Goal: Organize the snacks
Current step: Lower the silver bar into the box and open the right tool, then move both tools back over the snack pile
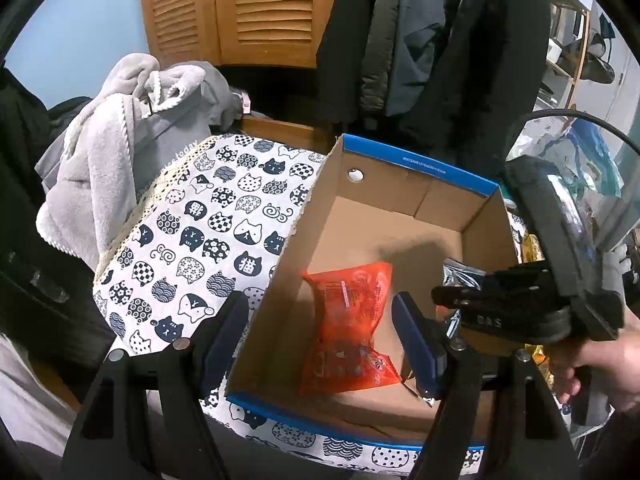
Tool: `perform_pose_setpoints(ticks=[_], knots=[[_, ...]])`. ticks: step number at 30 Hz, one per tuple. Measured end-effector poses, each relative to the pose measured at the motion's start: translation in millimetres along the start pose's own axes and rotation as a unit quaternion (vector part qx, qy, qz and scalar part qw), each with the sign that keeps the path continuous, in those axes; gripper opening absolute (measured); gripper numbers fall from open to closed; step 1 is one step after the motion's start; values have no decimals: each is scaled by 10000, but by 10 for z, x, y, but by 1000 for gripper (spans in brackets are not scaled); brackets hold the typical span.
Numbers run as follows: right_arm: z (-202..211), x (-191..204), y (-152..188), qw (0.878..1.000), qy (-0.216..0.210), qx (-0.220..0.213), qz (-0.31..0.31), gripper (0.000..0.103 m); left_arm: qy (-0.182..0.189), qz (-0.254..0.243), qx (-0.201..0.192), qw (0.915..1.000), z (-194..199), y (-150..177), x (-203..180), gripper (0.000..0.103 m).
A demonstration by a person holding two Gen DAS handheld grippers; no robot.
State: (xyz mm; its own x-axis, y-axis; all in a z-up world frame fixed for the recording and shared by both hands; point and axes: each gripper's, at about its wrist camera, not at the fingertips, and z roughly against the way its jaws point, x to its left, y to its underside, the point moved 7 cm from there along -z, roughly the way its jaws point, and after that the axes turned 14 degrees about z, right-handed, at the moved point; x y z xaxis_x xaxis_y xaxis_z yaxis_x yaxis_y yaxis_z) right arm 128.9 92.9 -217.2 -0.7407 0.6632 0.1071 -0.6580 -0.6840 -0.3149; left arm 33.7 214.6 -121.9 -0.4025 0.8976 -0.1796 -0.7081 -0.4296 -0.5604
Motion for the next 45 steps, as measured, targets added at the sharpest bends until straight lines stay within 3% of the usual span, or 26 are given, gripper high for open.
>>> perform_pose_setpoints(ticks=[2,9,12,15,22,31,45], knots=[[-20,7,-13,10000,69,0,24,26,-74,-39,-27,10000,-11,4,3,76],[-29,83,-39,9994,247,-30,221,50,-76,-67,-20,9999,-17,9,-5,76],[-1,90,-70,9987,421,-112,263,53,-74,-69,-13,9999,-19,10,-17,76],[122,52,-78,9977,582,-309,178,62,-60,-60,-20,10000,-16,8,-22,76],[585,-232,96,9938,881,-666,-138,71,76,-25,6,10000,-9,4,-152,77],[1128,-672,549,9888,1142,-829,-497,73,274,-546,-53,9981,87,98,-621,81],[1667,-1395,1757,9736,1623,-681,-1455,78,709,-1342,307,9879,155,483,-1529,81]])
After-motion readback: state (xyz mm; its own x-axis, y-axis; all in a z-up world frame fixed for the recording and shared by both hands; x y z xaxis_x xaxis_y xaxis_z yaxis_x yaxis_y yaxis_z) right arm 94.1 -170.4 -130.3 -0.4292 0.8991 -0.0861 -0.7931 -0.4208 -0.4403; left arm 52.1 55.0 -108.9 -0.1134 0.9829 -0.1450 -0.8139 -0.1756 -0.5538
